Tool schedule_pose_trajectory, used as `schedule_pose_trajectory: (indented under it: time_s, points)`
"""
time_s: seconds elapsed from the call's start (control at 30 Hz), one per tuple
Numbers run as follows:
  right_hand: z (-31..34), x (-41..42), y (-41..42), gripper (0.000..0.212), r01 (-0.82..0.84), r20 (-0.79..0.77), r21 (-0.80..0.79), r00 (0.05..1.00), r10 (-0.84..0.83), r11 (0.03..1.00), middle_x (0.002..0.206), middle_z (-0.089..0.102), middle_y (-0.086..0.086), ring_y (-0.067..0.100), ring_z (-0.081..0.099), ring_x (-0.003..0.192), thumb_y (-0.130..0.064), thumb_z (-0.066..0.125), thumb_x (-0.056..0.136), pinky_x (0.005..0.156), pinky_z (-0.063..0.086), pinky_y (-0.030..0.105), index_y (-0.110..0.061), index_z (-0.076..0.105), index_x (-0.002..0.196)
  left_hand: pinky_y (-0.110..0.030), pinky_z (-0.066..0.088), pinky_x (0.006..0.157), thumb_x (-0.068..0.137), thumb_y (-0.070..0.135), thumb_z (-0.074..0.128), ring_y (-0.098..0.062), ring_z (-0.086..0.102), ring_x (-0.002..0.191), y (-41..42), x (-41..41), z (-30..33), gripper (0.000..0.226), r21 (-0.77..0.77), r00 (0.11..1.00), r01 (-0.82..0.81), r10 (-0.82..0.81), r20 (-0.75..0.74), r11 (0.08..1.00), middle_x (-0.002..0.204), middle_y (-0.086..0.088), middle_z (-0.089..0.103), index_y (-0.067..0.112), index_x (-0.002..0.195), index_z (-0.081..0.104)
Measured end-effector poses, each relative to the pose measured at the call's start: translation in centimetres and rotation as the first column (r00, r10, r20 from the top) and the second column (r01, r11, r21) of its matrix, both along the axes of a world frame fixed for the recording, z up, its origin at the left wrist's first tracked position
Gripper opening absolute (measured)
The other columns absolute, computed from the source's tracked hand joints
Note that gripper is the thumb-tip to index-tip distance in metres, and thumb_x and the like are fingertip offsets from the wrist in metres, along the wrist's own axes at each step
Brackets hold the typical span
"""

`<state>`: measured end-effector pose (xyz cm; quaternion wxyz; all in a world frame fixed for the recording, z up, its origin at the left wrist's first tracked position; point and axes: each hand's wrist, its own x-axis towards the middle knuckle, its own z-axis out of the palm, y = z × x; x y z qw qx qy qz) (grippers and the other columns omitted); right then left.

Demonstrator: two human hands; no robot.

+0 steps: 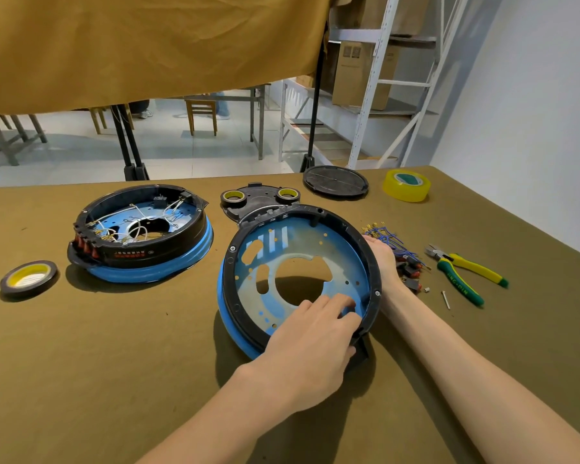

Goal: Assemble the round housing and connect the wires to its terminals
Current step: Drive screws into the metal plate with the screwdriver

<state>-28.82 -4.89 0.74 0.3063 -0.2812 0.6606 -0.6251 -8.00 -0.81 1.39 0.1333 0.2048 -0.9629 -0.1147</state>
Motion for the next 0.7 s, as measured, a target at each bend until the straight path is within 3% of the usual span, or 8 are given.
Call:
schedule_pose_trajectory:
  time_s: [0.13,0.23,0.33,0.43,0.53,0.6,0.7]
  points:
    - [0.1,0.1,-0.1,0.069,0.012,0.082,-0.025,0.997,-0.009,1.000,0.062,0.059,-0.006,0.014,0.050,0.062,0.000,0.053,0.100,0.061,0.043,0.030,-0.029,0.067,0.039,-0.037,0.038,0.109,0.105,0.033,0.053,-0.020,0.040,0.130,0.0,-0.2,0.0,0.035,-0.054,0.999,0.025,-0.023,0.025,0.998,0.152,0.000,0.038,0.020,0.137,0.051]
    - [0.2,0.2,0.2,0.062,0.020,0.134,-0.042,0.991,-0.015,0.999,0.059,0.058,-0.004,0.012,0.050,0.051,0.000,0.053,0.098,0.052,0.044,0.027,-0.024,0.067,0.042,-0.033,0.042,0.104,0.103,0.034,0.055,-0.017,0.046,0.124,0.2,-0.2,0.0,0.036,-0.017,0.998,-0.003,0.002,-0.060,1.000,0.146,0.003,0.045,0.020,0.136,0.054]
    - [0.4,0.4,0.6,0.045,0.052,0.213,-0.079,0.976,-0.034,0.996,0.055,0.054,0.001,0.014,0.048,0.043,0.000,0.054,0.095,0.041,0.041,0.020,-0.015,0.066,0.055,-0.029,0.045,0.104,0.101,0.038,0.059,-0.013,0.048,0.127,0.2,-0.2,-0.2,0.050,0.056,0.986,-0.058,0.065,-0.150,0.997,0.146,0.007,0.045,0.022,0.146,0.045]
    - [0.8,0.6,0.8,0.038,0.077,0.195,-0.067,0.979,-0.062,0.995,0.058,0.055,0.003,0.012,0.050,0.042,0.001,0.054,0.096,0.039,0.040,0.018,-0.009,0.064,0.060,-0.032,0.042,0.108,0.101,0.039,0.060,-0.015,0.041,0.133,0.1,-0.7,-0.4,0.066,0.018,0.991,-0.059,0.061,-0.122,0.998,0.155,0.005,0.035,0.023,0.157,0.029]
    - [1.1,0.8,1.1,0.030,0.111,0.163,-0.041,0.981,-0.103,0.993,0.064,0.049,0.007,0.014,0.045,0.046,0.002,0.055,0.093,0.040,0.037,0.019,-0.005,0.058,0.065,-0.033,0.040,0.108,0.102,0.037,0.057,-0.016,0.039,0.132,0.0,-1.0,-0.4,0.066,0.001,0.996,-0.018,0.018,-0.084,1.000,0.158,0.005,0.032,0.024,0.159,0.026]
    - [1.0,0.9,1.2,0.030,0.140,0.121,-0.014,0.983,-0.137,0.990,0.065,0.044,0.008,0.016,0.039,0.050,0.004,0.054,0.092,0.043,0.034,0.023,-0.006,0.053,0.064,-0.032,0.038,0.106,0.103,0.036,0.055,-0.016,0.038,0.127,-0.3,-1.0,-0.4,0.065,0.010,0.999,0.000,0.001,-0.052,1.000,0.159,0.007,0.029,0.024,0.159,0.026]
    - [0.8,1.2,1.4,0.036,0.173,0.140,-0.010,0.976,-0.170,0.985,0.064,0.035,0.009,0.020,0.030,0.060,0.005,0.053,0.092,0.053,0.028,0.033,-0.011,0.045,0.061,-0.028,0.031,0.095,0.103,0.034,0.055,-0.010,0.030,0.104,-0.9,-0.9,0.0,0.063,0.043,0.999,0.033,-0.034,0.016,0.999,0.159,0.011,0.023,0.026,0.159,0.027]
